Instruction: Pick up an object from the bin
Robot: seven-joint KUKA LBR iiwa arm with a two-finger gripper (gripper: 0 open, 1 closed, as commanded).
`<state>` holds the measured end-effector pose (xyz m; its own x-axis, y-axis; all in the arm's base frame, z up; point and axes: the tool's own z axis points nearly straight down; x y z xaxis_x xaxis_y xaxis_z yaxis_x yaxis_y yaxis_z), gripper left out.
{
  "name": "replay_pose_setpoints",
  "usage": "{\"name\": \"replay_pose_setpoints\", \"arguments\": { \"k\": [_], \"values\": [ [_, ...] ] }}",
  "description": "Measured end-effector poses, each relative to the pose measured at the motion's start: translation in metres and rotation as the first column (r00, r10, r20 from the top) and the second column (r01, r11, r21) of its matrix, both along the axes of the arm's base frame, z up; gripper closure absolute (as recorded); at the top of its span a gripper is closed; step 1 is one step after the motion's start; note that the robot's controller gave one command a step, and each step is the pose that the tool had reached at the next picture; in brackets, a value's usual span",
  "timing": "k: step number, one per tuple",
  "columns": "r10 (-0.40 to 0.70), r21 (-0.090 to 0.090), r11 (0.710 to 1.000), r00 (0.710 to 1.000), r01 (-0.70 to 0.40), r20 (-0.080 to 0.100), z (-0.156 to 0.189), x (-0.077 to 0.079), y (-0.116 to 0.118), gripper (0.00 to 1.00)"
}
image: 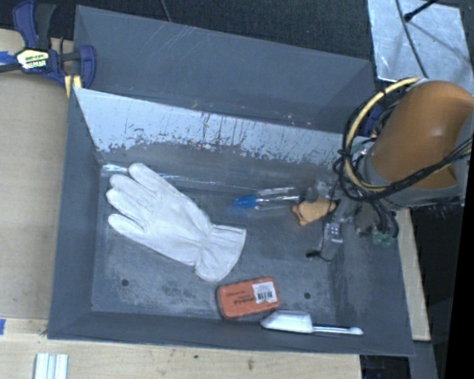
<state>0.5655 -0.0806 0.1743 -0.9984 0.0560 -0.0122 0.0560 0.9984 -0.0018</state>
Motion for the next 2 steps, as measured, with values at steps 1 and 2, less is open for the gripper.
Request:
{"name": "replay_pose_setpoints", "arguments": {
  "k": [1, 2],
  "values": [
    [-0.076, 0.004, 0.997, 0.997, 0.076, -0.004, -0.049, 0.057, -0.003, 0.00],
    [-0.053, 0.002, 0.999, 0.999, 0.053, -0.008, -0.068, 0.056, -0.005, 0.00]
  ]
}}
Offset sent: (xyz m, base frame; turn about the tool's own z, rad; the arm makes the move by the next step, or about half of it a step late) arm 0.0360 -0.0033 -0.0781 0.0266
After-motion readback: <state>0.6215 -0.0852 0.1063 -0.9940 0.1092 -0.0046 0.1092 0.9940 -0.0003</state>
